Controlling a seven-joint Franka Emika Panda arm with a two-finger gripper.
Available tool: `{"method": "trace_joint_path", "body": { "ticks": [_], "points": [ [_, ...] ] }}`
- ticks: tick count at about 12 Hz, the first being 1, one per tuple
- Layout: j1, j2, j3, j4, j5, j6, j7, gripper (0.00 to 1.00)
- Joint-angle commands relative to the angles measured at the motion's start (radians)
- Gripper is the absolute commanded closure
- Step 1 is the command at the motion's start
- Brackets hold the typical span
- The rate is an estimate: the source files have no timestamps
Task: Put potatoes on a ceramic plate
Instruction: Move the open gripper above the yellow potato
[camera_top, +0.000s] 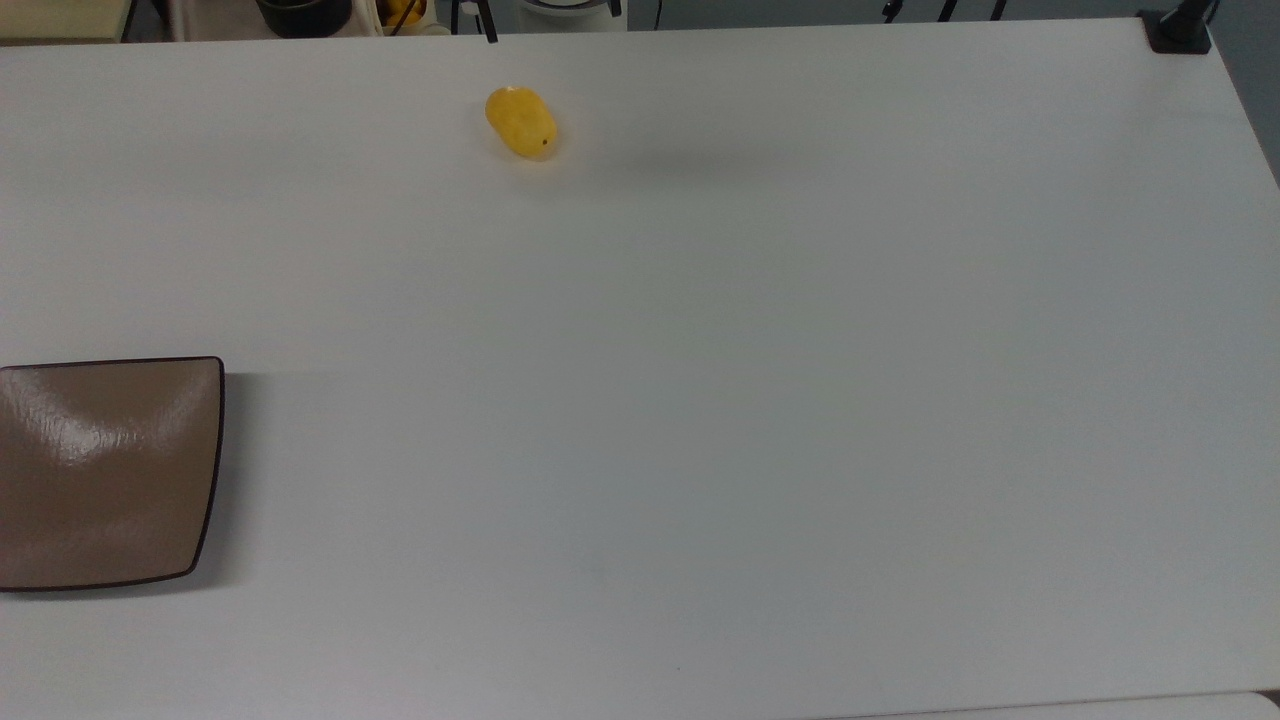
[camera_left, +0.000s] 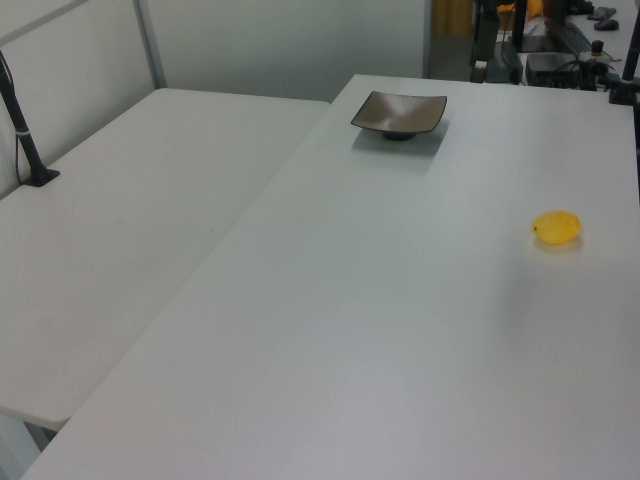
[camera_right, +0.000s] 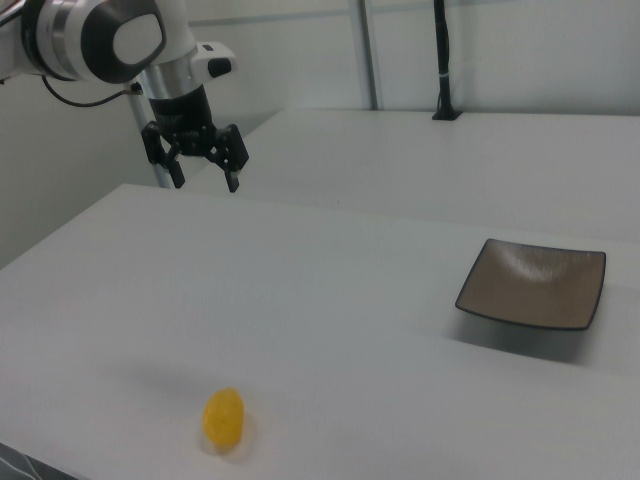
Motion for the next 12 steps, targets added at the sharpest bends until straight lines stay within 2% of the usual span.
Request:
{"method": "trace_joint_path", "body": {
  "ticks": [1,3,5,7,9,12],
  "points": [
    [0.011,-0.115,-0.019,-0.117,0.003,-0.044,-0.082,0.00],
    [-0.008,-0.147,-0.022,-0.155,0.000,-0.077,-0.153,0.00],
    [-0.006,-0.170,-0.043,-0.219,-0.003,-0.075,-0.153,0.00],
    [0.006,-0.205,-0.042,-0.310,-0.085,-0.060,-0.154,0.00],
    [0.006,-0.205,-0.042,-0.364,-0.096,-0.057,-0.171,0.00],
    [0.005,-0.207,-0.042,-0.481,-0.108,0.030,-0.237,0.00]
  ]
}}
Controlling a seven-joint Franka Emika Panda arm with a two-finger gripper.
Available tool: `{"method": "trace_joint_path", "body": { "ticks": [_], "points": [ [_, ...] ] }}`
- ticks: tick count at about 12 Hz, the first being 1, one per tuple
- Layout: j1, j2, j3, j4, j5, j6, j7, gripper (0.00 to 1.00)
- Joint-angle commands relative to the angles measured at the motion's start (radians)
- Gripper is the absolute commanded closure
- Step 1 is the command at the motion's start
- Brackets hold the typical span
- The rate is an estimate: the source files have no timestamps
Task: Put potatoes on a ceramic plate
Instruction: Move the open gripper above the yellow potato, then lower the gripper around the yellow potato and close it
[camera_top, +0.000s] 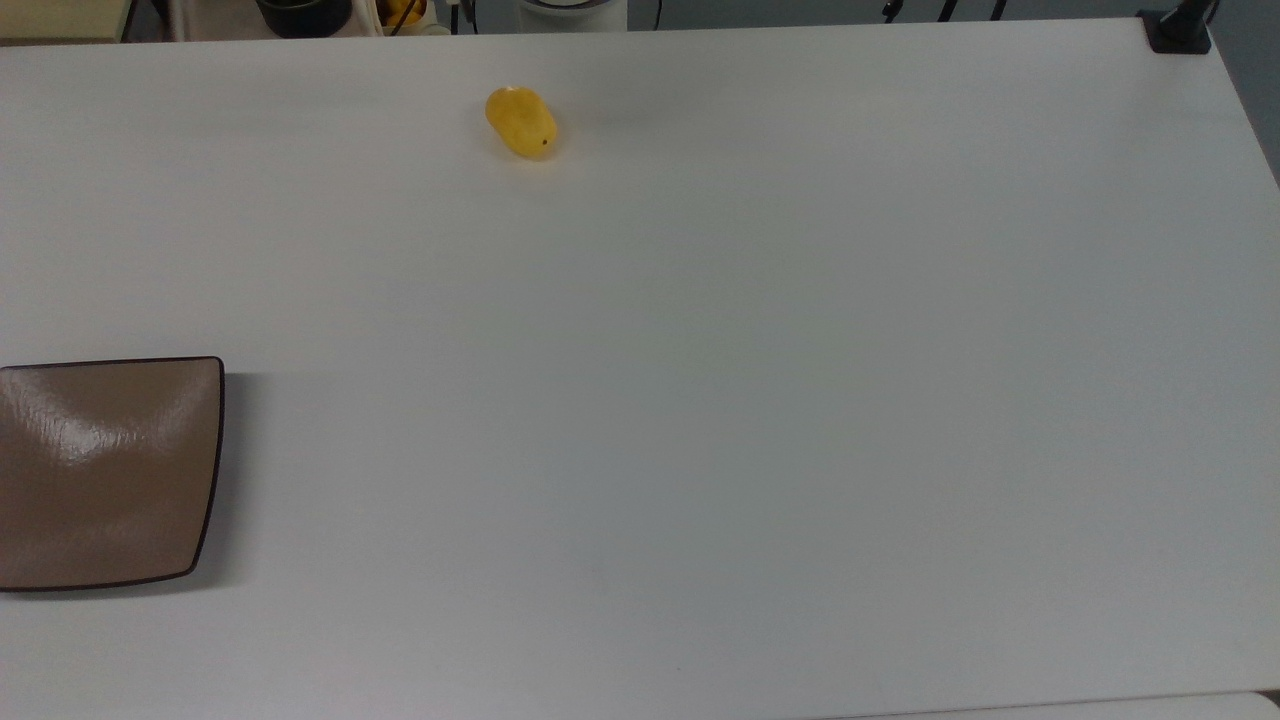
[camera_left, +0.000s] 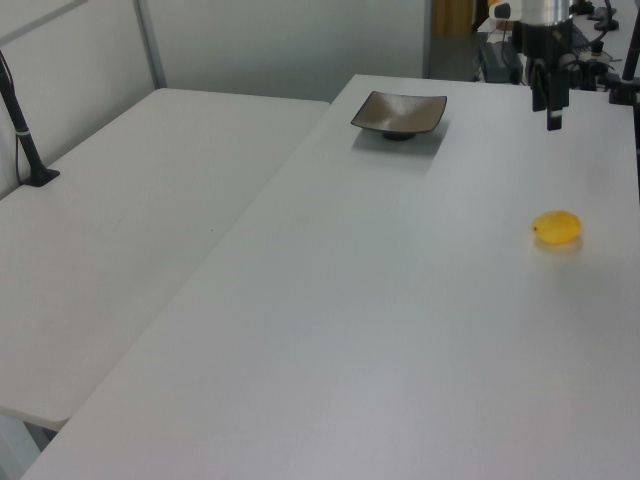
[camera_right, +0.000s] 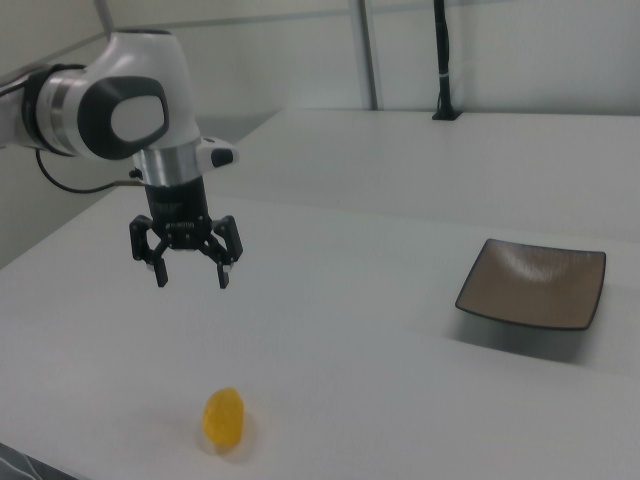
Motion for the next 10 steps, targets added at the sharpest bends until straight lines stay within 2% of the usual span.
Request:
{"method": "trace_joint_path", "body": {
  "ticks": [1,8,10],
  "points": [
    [0.006,-0.035,-0.003,-0.151,-0.034,0.117,-0.040,0.00],
    [-0.005,-0.005,-0.003,-0.370,-0.063,0.389,-0.039,0.00],
    [-0.005,0.020,-0.003,-0.407,-0.103,0.433,-0.040,0.00]
  ]
}}
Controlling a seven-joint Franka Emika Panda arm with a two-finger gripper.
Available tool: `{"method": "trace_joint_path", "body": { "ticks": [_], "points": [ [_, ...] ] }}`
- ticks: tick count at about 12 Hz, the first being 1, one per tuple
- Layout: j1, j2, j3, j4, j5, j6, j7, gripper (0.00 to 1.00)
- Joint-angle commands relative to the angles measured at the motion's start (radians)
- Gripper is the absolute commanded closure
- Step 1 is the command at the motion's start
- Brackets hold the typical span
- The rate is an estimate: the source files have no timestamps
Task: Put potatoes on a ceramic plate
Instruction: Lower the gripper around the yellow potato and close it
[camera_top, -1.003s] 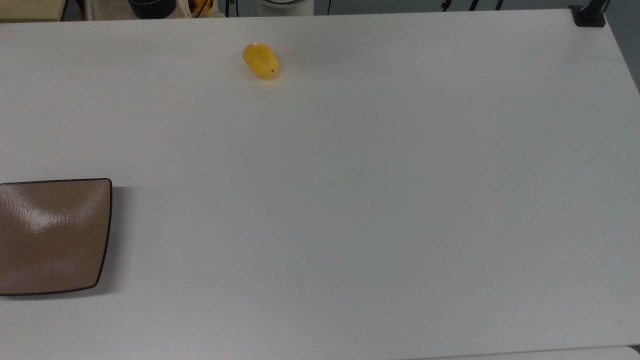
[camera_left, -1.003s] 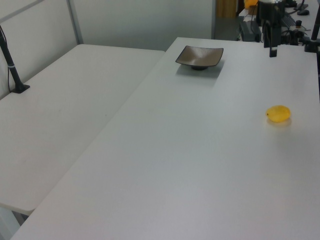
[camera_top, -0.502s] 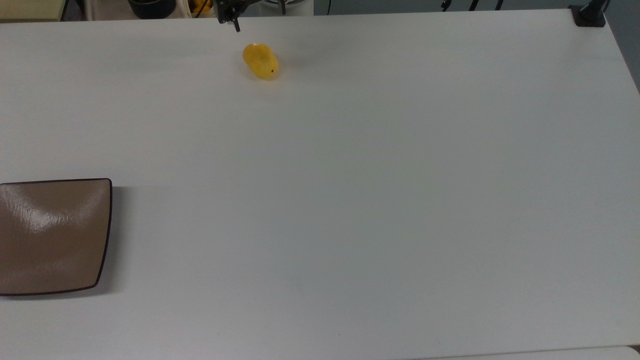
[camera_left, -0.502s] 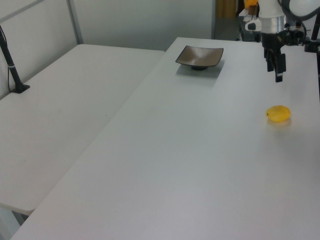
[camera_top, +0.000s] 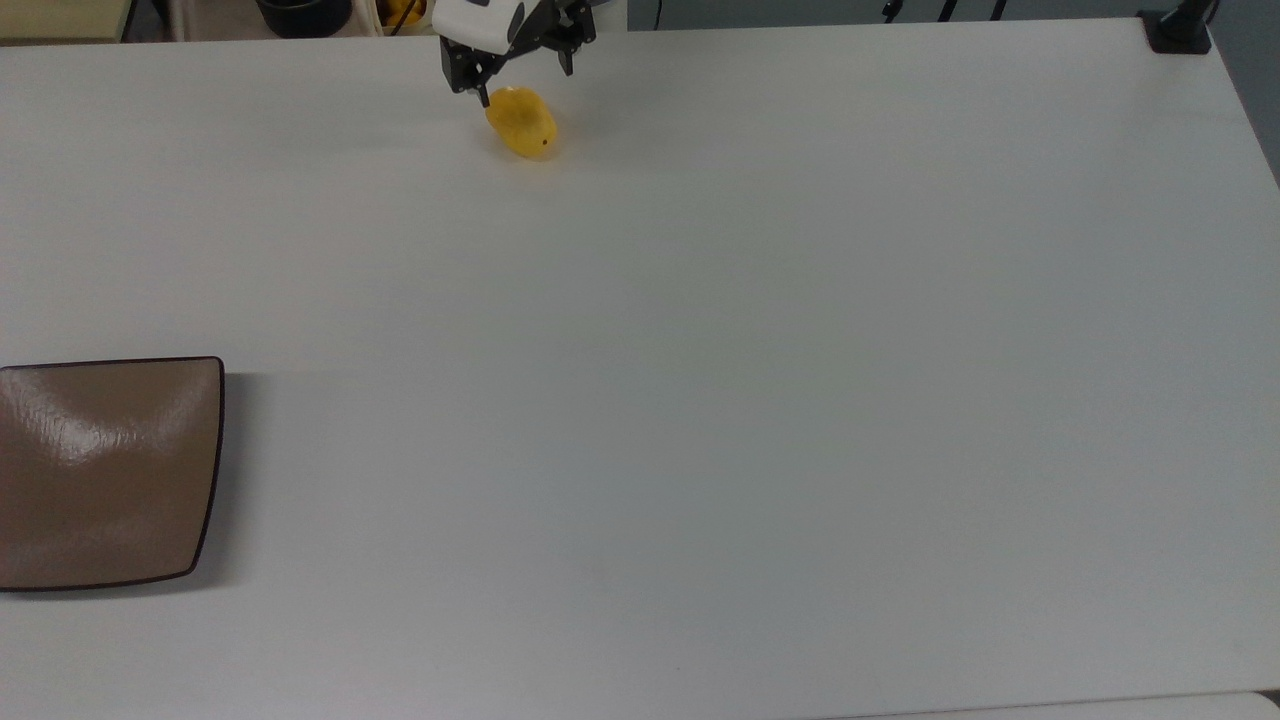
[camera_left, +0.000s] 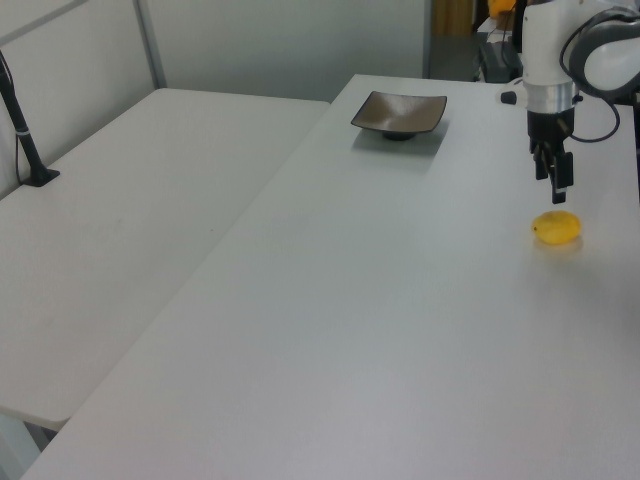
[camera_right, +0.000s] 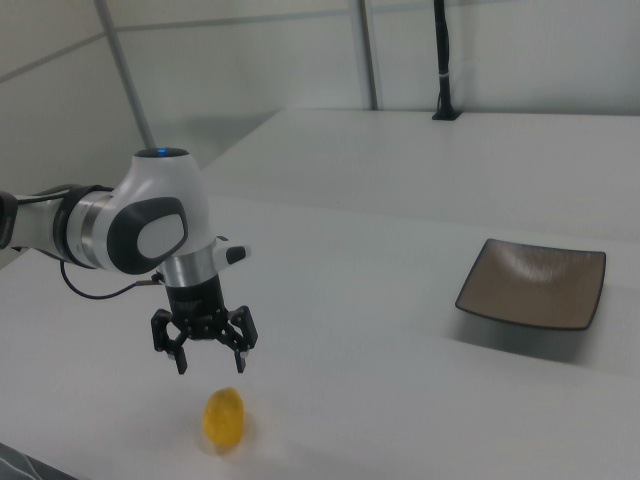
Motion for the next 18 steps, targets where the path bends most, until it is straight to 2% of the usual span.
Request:
{"method": "trace_joint_path", "body": {
  "ticks": [1,6,9,10,12,13,18],
  "points": [
    [-0.003,0.017,-0.003,-0.078,-0.063,0.102,-0.020,0.00],
    [-0.004,0.097,-0.003,-0.118,-0.148,0.179,-0.020,0.00],
    [-0.004,0.116,-0.003,-0.130,-0.159,0.201,-0.020,0.02],
    [-0.004,0.117,-0.003,-0.130,-0.159,0.201,-0.020,0.17],
    [-0.004,0.117,-0.003,-0.128,-0.159,0.201,-0.019,0.64],
    [-0.003,0.116,-0.003,-0.125,-0.159,0.201,-0.013,0.77],
    [-0.039,0.108,-0.004,-0.026,-0.152,0.161,0.004,0.79]
  ]
}}
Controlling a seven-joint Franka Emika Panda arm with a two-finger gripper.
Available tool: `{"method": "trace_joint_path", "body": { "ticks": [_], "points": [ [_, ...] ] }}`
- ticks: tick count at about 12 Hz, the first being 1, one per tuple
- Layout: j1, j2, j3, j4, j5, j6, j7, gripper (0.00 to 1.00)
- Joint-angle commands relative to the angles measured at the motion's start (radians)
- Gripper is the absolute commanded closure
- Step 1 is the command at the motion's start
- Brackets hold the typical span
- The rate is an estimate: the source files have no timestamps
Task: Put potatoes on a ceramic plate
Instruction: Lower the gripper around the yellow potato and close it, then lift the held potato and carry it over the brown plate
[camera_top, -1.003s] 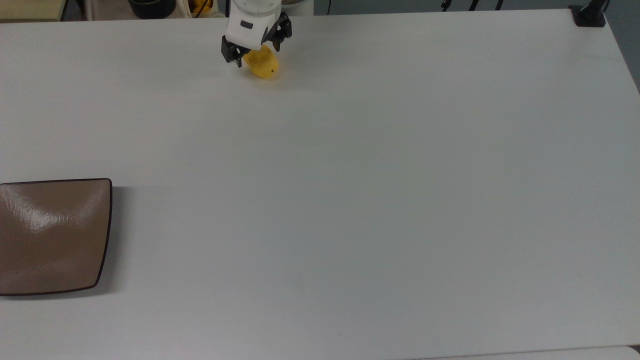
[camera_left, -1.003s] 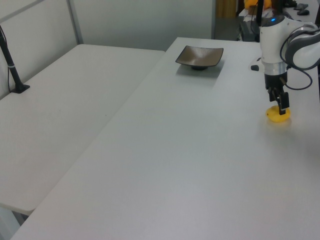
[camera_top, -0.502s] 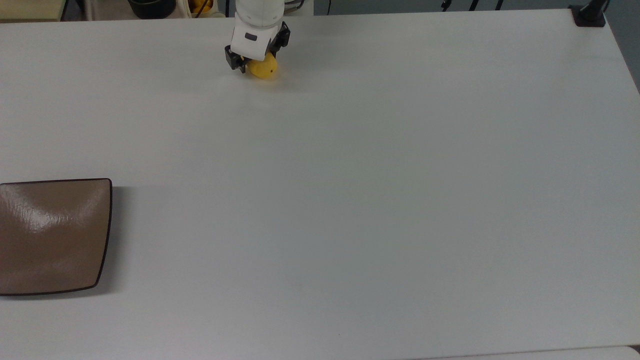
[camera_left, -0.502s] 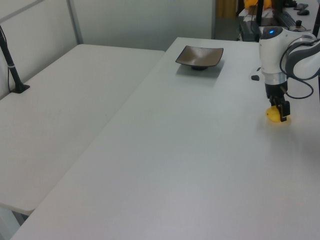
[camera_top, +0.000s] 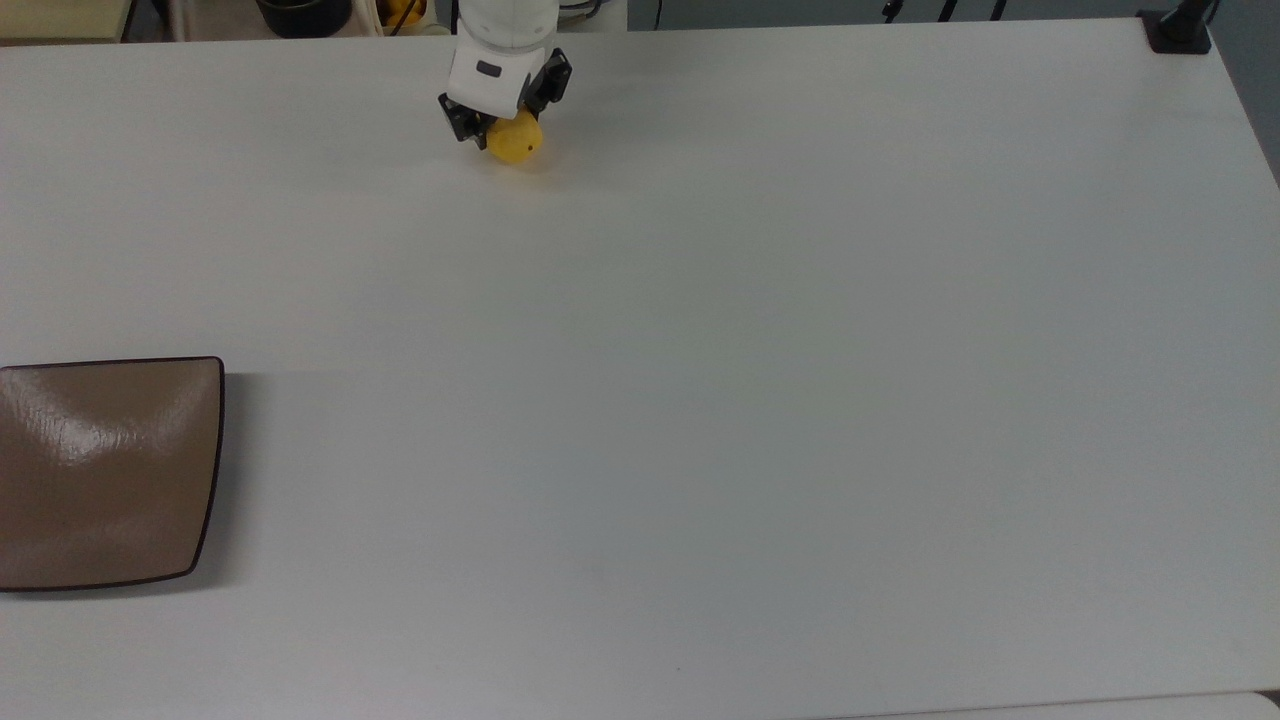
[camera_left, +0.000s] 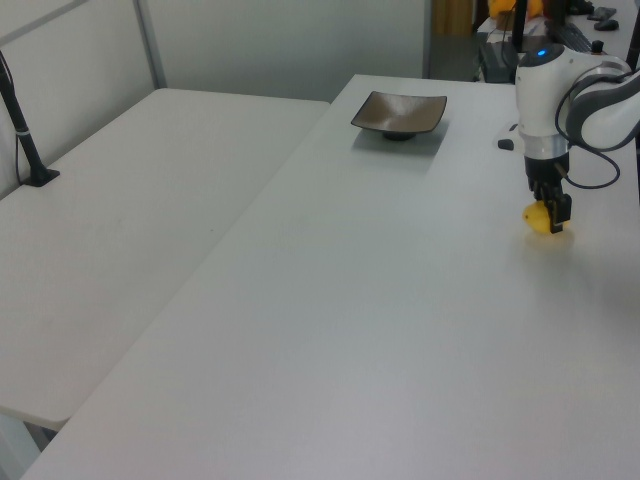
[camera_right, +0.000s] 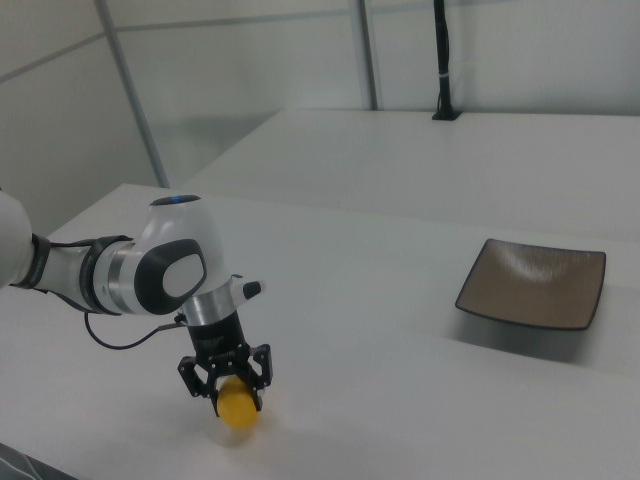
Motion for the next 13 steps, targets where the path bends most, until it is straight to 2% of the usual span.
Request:
{"method": "trace_joint_path", "body": {
  "ticks": [1,2,5,8,11,13],
  "points": [
    [-0.025,-0.008,-0.014,0.098,-0.005,-0.058,0.004,0.79],
    [-0.025,-0.006,-0.032,0.156,0.003,-0.094,0.004,0.78],
    [-0.060,0.016,-0.034,0.335,0.016,-0.198,0.003,0.78],
    [-0.105,0.134,-0.034,0.594,0.066,-0.334,0.003,0.78],
    [-0.177,0.227,-0.034,0.773,0.127,-0.338,0.003,0.78],
    [-0.224,0.289,-0.034,0.856,0.148,-0.300,0.001,0.78]
  ]
}}
